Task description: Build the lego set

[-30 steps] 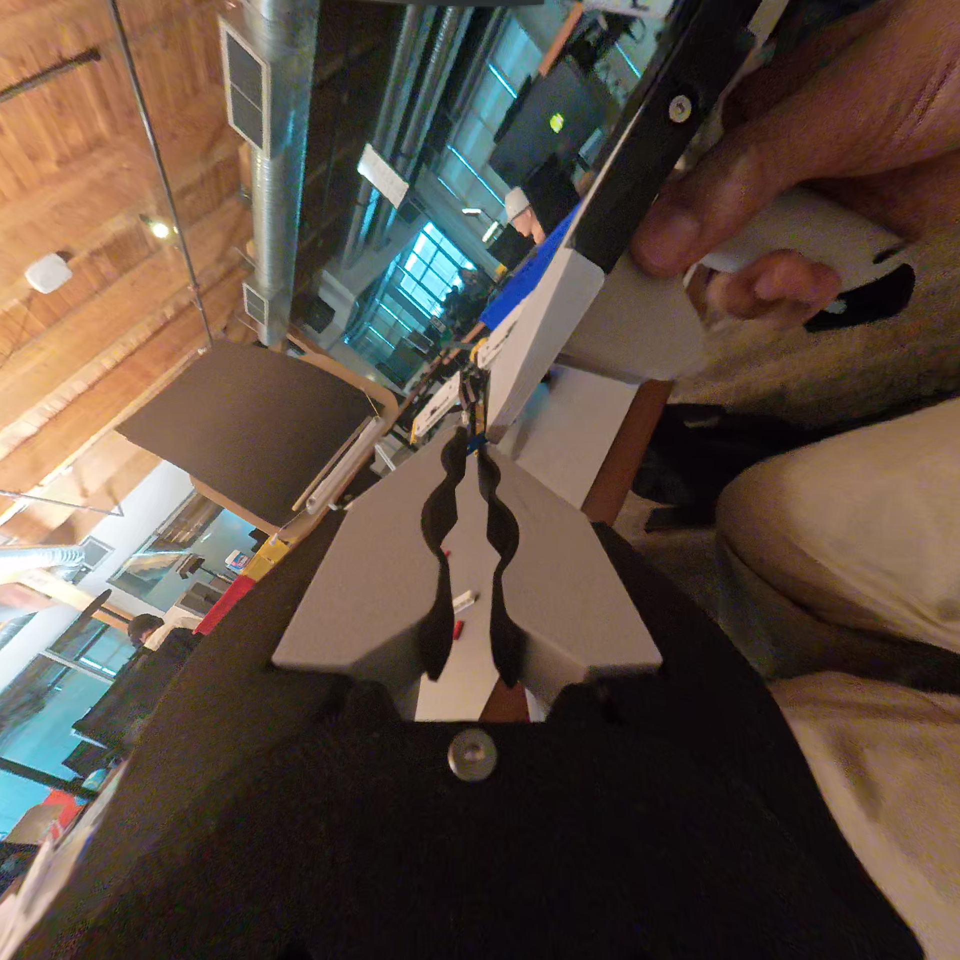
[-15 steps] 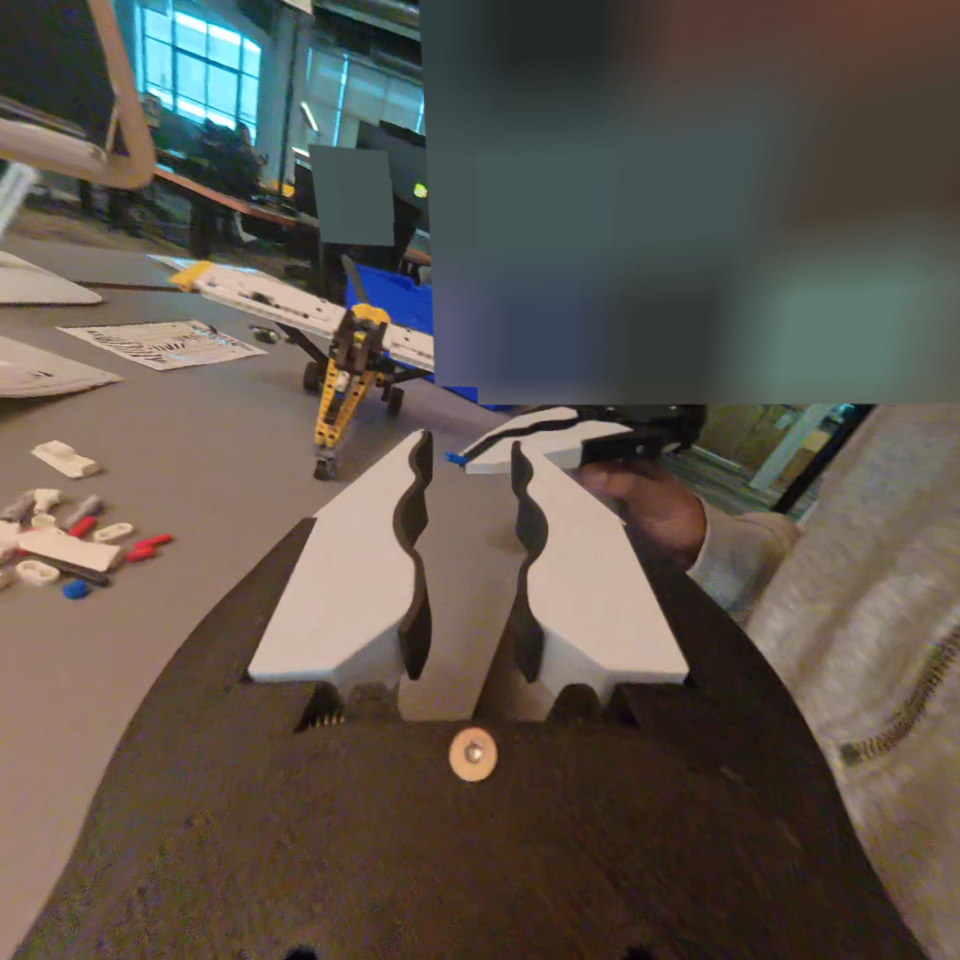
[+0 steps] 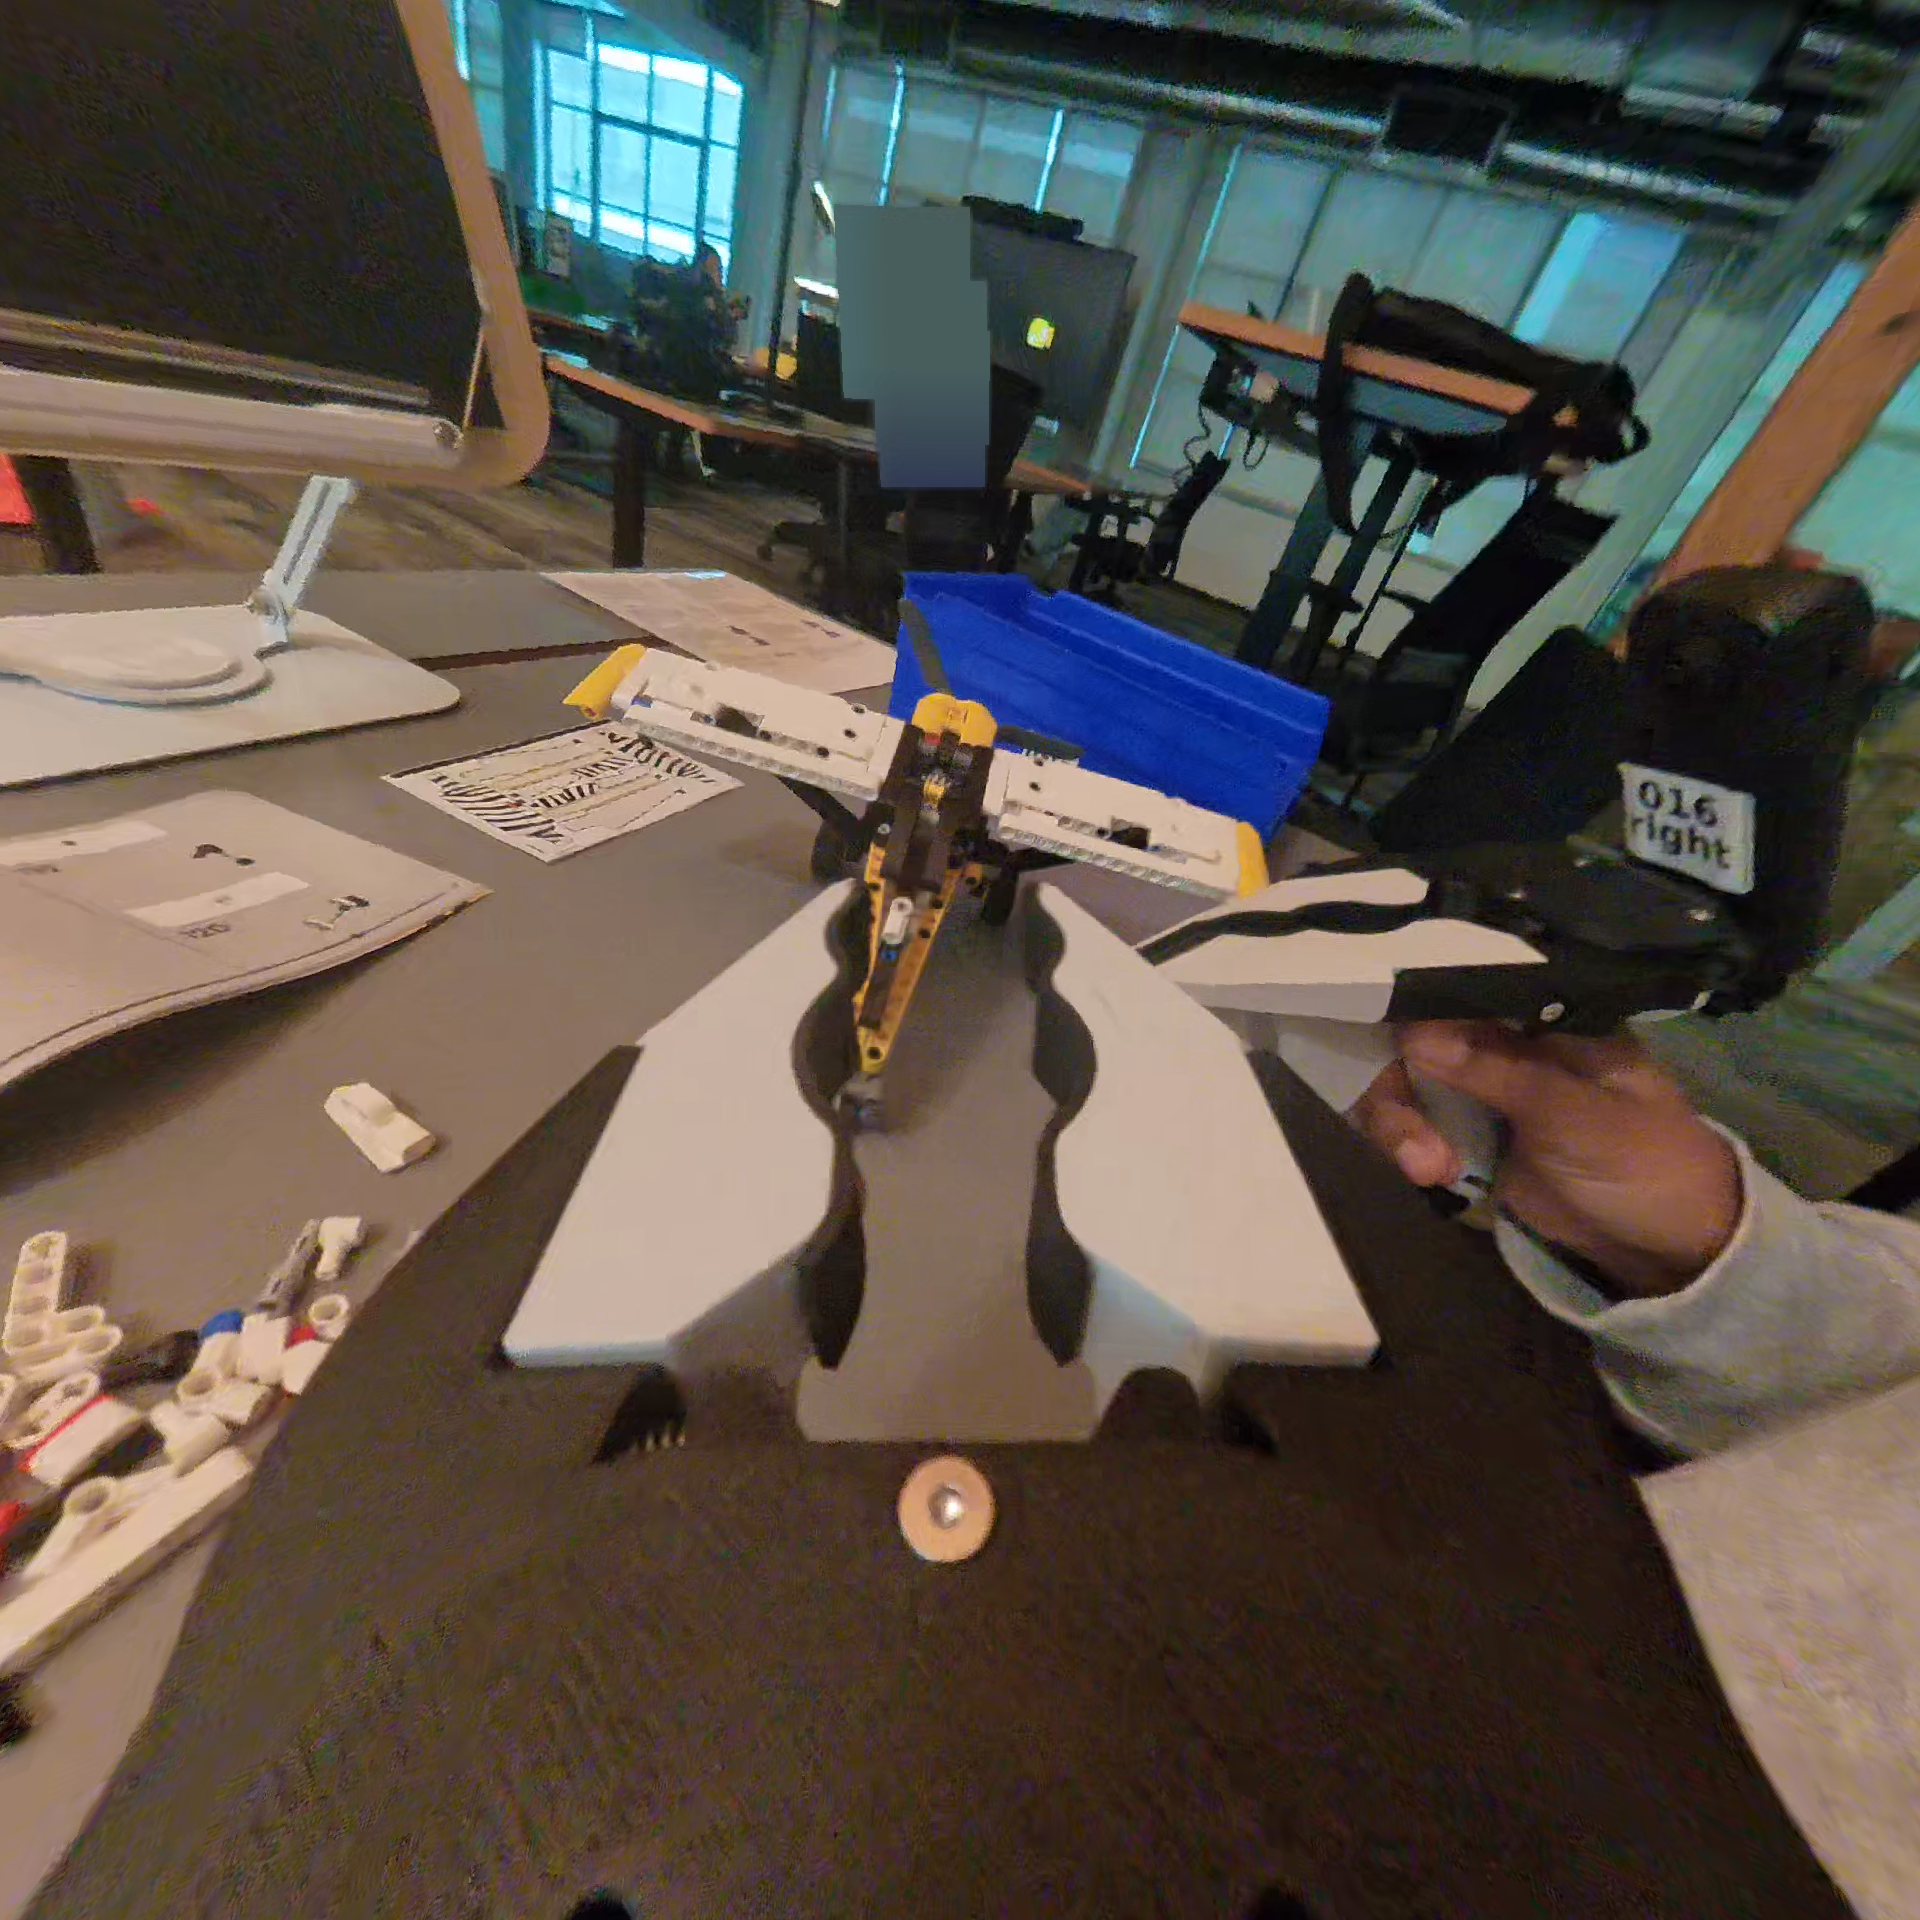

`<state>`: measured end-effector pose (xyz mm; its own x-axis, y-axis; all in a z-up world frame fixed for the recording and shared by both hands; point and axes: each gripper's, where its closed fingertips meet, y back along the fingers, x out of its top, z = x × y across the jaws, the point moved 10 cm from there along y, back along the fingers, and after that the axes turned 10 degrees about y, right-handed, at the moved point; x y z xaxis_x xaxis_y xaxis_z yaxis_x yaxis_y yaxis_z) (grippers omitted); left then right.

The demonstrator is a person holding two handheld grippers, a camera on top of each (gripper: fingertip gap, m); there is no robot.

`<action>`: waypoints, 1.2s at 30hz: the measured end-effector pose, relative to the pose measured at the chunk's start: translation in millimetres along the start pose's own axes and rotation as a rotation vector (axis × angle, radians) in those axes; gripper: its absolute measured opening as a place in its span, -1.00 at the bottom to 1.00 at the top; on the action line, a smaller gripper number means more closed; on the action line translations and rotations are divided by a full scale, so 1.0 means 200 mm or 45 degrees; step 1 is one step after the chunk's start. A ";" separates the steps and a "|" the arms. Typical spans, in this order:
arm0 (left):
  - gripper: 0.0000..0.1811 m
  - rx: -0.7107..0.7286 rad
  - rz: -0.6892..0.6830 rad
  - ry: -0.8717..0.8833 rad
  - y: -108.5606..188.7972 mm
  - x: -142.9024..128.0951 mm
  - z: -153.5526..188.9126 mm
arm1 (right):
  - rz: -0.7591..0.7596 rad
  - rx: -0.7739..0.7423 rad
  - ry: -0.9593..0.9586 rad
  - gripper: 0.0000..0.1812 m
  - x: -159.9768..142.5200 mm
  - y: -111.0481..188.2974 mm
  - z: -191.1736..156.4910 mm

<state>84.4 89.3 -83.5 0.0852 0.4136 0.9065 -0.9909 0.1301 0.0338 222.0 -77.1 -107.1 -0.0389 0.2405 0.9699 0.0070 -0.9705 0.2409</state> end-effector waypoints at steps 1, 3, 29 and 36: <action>-0.61 0.002 -0.063 -0.034 -0.04 -0.02 -0.02 | -0.013 -0.006 -0.025 -0.96 -0.02 -0.02 0.00; -0.51 -0.003 -0.239 -0.045 -0.12 -0.05 -0.07 | -0.047 -0.028 -0.060 -0.96 -0.04 -0.06 -0.01; -0.92 -0.448 -0.791 -0.070 -0.49 -0.17 -0.36 | -0.272 -0.210 -0.049 -0.96 -0.14 -0.29 0.05; -0.93 -0.462 -0.804 -0.109 -0.49 -0.17 -0.36 | -0.277 -0.196 -0.069 -0.96 -0.14 -0.30 0.06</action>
<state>185.6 126.5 -147.8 0.6059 0.0913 0.7903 -0.6575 0.6168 0.4328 234.1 -25.9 -147.7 0.0304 0.4404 0.8973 -0.1476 -0.8859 0.4398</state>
